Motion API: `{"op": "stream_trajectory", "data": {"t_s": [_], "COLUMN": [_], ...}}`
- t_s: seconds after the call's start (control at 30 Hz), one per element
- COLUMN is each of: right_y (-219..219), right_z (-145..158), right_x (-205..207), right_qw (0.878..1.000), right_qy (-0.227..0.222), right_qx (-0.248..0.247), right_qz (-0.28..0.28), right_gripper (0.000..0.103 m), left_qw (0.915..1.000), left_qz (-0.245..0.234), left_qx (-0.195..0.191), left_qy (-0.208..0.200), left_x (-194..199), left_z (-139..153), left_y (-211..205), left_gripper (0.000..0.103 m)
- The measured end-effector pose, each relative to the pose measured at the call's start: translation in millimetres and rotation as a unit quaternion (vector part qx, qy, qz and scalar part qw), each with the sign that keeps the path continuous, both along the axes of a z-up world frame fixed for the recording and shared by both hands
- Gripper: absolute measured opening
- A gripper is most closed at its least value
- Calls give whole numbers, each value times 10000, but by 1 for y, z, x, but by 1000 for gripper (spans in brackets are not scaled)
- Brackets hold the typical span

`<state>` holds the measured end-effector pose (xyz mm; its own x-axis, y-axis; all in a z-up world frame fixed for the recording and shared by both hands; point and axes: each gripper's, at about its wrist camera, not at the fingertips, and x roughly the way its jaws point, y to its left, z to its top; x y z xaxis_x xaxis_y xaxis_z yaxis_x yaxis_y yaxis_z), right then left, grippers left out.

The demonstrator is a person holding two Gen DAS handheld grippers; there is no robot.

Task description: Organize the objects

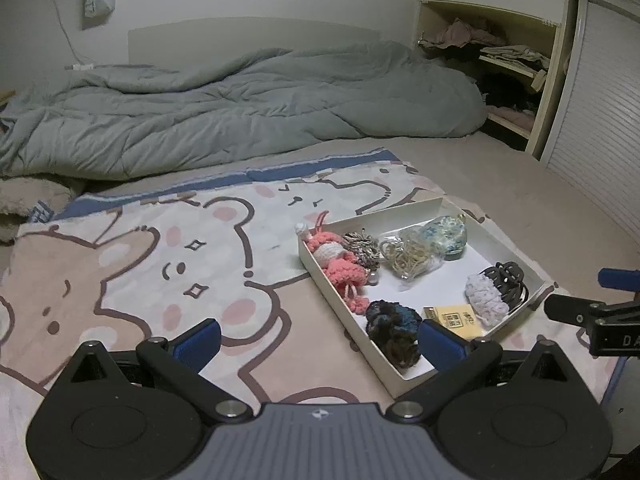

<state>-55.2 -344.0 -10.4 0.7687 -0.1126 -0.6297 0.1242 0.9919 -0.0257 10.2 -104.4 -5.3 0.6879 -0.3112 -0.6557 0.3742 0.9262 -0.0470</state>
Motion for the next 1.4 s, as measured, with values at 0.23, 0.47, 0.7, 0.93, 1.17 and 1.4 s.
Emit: {"op": "stream_trajectory", "data": {"t_s": [0.23, 0.47, 0.7, 0.93, 1.17, 1.4], "right_y": [7, 14, 15, 15, 13, 12], "right_z": [2, 3, 3, 3, 2, 3], "right_x": [-11, -12, -13, -13, -13, -13], "right_qw": [9998, 9996, 9997, 9997, 9997, 9997], "right_qy": [-106, -117, -115, -71, -51, -49], "right_qx": [-148, -252, -228, -238, -240, -218], "right_qz": [-9, 23, 24, 0, -20, -33], "right_gripper": [103, 103, 103, 103, 103, 103], "left_qw": [9999, 9998, 9998, 9997, 9997, 9997], "left_qz": [-30, -77, 40, 95, 91, 92], "left_qx": [109, 127, 173, 211, 212, 210], "left_qy": [-52, -90, -74, -81, -97, -94], "left_x": [-6, -10, -8, -6, -7, -7], "left_z": [-4, -3, -5, -5, -4, -4], "left_y": [1, 0, 2, 4, 4, 4], "left_gripper": [103, 103, 103, 103, 103, 103]}}
